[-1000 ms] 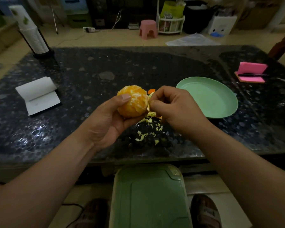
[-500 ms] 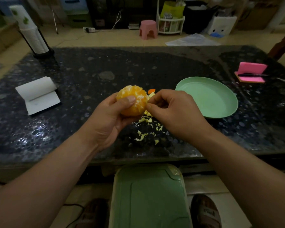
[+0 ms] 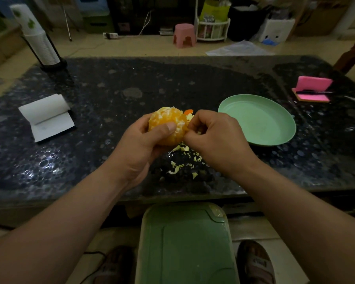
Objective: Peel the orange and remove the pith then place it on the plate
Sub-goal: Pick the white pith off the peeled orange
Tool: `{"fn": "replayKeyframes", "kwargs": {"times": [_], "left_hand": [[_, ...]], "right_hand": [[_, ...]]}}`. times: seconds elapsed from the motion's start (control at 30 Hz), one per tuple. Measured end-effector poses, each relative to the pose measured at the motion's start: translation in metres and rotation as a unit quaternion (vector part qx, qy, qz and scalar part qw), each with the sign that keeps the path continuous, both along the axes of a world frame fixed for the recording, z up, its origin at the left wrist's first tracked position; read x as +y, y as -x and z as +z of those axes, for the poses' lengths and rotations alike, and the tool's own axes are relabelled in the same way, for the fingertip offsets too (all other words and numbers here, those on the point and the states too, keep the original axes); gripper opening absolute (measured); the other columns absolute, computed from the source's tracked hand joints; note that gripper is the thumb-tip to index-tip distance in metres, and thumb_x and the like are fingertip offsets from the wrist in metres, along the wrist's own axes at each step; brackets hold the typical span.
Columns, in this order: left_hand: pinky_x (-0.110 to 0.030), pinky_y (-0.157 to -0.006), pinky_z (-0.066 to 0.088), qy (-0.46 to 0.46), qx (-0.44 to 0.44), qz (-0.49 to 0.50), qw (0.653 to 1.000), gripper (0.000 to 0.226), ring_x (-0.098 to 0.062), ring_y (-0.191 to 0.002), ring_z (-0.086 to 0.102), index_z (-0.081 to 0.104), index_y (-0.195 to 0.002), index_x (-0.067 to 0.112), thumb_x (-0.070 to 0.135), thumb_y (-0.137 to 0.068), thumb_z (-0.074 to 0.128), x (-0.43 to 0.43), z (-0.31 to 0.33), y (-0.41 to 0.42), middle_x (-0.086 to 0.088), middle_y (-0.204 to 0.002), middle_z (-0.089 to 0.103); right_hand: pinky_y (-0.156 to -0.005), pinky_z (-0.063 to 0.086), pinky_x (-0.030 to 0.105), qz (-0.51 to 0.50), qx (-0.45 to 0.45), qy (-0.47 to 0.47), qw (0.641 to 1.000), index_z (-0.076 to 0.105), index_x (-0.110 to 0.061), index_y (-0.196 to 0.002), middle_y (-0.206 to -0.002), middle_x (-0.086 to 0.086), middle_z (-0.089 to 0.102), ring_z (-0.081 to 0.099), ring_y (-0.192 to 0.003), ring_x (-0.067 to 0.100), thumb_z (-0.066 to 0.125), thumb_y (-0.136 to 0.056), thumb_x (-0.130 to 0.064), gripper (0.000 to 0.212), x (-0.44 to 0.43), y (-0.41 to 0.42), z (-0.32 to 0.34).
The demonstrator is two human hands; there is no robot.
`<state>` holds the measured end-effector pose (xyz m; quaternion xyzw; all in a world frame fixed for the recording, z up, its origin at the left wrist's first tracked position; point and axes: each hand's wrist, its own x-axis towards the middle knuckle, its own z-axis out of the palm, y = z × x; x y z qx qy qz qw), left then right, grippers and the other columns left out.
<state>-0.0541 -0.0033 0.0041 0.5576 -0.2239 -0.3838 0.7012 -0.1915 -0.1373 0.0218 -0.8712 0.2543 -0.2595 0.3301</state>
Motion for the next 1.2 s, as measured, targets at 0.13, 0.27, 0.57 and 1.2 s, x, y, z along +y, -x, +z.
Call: {"fn": "replayKeyframes", "kwargs": {"times": [0.13,0.27,0.57,1.2], "left_hand": [[-0.039,-0.088,0.064,0.019,0.075,-0.032,0.996,0.057,-0.031,-0.118,0.072,0.06,-0.14,0.003,0.026,-0.088,0.07,0.003,0.006,0.0,-0.021,-0.135,0.07],[-0.046,-0.096,0.062,0.031,0.145,-0.073,0.986,0.059,-0.041,-0.126,0.068,0.057,-0.144,0.007,0.032,-0.092,0.066,0.007,0.011,0.0,-0.022,-0.138,0.068],[-0.034,-0.067,0.065,-0.023,0.205,-0.051,0.977,0.053,-0.033,-0.086,0.075,0.065,-0.137,0.012,0.05,-0.103,0.05,0.006,0.01,0.0,-0.021,-0.118,0.074],[-0.028,-0.056,0.056,-0.059,0.104,0.001,0.993,0.049,-0.023,-0.075,0.066,0.06,-0.142,0.014,0.043,-0.105,0.05,-0.001,0.005,0.002,-0.016,-0.112,0.07]], "right_hand": [[-0.055,0.049,0.027,0.017,-0.013,-0.013,1.0,0.067,-0.026,-0.077,-0.067,-0.007,0.065,0.057,-0.058,0.006,0.075,-0.087,-0.021,0.014,-0.003,0.001,0.0],[-0.057,0.047,0.021,0.005,-0.009,-0.023,1.0,0.074,-0.028,-0.087,-0.073,-0.011,0.069,0.062,-0.065,0.004,0.07,-0.096,-0.022,0.011,-0.012,0.0,-0.004],[-0.077,0.054,0.038,-0.016,0.106,0.032,0.994,0.071,-0.025,-0.096,-0.093,-0.009,0.069,0.063,-0.087,0.015,0.066,-0.098,-0.027,0.006,-0.019,-0.005,-0.014],[-0.066,0.054,0.027,0.017,0.021,0.033,0.999,0.077,-0.026,-0.09,-0.074,-0.012,0.07,0.064,-0.07,0.004,0.072,-0.097,-0.034,0.012,0.005,-0.002,0.002]]}}
